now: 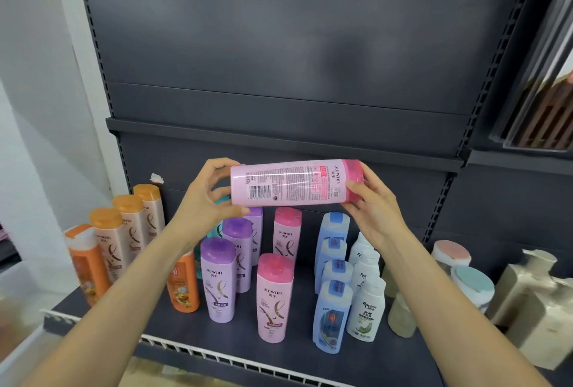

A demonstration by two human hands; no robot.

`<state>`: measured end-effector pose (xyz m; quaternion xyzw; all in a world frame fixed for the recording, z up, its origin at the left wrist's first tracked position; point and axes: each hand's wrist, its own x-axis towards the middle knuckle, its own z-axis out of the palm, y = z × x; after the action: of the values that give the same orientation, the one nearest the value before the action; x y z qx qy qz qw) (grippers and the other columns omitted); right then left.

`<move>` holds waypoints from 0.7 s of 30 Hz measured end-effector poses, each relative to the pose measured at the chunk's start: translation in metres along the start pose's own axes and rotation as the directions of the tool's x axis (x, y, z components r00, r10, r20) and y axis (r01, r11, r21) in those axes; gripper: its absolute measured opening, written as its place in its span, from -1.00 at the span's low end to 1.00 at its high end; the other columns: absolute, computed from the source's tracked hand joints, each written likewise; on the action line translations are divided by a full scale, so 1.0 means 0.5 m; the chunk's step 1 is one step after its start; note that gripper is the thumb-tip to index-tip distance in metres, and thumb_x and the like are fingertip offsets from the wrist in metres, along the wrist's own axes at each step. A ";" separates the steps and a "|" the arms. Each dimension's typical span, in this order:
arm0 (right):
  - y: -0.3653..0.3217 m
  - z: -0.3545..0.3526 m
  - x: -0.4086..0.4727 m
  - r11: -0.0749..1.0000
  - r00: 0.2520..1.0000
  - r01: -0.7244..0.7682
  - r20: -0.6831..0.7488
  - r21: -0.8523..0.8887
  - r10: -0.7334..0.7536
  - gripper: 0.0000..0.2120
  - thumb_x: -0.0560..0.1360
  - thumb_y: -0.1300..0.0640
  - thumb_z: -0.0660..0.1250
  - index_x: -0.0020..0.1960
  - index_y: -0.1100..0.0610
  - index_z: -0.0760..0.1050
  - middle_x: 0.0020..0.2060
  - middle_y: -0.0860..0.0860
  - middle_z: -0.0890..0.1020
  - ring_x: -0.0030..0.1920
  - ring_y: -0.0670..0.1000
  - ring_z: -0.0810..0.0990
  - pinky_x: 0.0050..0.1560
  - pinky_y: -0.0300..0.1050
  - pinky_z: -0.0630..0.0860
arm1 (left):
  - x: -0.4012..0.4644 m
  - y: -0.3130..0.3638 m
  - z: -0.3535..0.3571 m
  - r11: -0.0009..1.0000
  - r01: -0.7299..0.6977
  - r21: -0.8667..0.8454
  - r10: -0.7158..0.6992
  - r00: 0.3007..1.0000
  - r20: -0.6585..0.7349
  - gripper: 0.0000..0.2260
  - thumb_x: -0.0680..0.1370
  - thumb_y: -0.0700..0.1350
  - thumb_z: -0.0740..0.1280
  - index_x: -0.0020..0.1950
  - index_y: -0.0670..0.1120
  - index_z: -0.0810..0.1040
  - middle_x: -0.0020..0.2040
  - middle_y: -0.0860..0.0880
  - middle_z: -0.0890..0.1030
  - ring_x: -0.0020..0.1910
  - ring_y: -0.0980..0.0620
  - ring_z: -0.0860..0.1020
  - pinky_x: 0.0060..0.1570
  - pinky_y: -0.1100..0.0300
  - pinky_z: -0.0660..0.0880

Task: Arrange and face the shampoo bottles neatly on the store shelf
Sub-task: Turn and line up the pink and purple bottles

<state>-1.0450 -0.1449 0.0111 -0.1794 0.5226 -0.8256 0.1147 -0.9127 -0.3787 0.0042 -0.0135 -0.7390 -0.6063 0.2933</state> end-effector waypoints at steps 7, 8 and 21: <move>0.002 0.003 -0.006 0.995 1.000 0.005 -0.013 -0.097 -0.007 -0.65 0.53 0.31 0.27 0.29 0.07 0.47 0.08 0.06 0.64 0.05 0.03 0.64 0.09 -0.06 0.58 | -0.001 -0.013 -0.013 0.989 0.087 -0.116 -0.090 0.996 -0.024 -0.37 0.31 -0.50 0.43 0.24 0.02 0.45 0.20 0.05 0.58 0.07 0.10 0.62 -0.08 0.25 0.58; 0.001 0.004 -0.007 0.992 1.000 0.003 -0.008 -0.126 -0.004 -0.65 0.53 0.29 0.28 0.28 0.06 0.48 0.08 0.06 0.65 0.05 0.02 0.64 0.09 -0.07 0.58 | -0.002 -0.016 -0.013 0.983 0.108 -0.148 -0.112 0.994 -0.018 -0.37 0.32 -0.49 0.43 0.25 0.01 0.45 0.19 0.04 0.59 0.05 0.09 0.63 -0.07 0.22 0.59; 0.011 0.002 -0.012 0.959 0.996 0.073 0.061 -0.275 -0.058 -0.64 0.49 0.29 0.35 0.26 0.09 0.45 0.13 -0.01 0.59 0.10 -0.07 0.60 0.18 -0.14 0.50 | 0.022 -0.048 0.028 0.726 0.317 -0.611 -0.506 0.848 -0.161 -0.90 0.55 -0.09 0.31 0.01 -0.08 0.52 0.05 -0.13 0.53 0.00 -0.01 0.55 -0.24 0.32 0.60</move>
<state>-1.0392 -0.1459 0.0055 -0.2324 0.6236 -0.7426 0.0747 -0.9365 -0.3758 -0.0135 0.1646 -0.4537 -0.8404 0.2466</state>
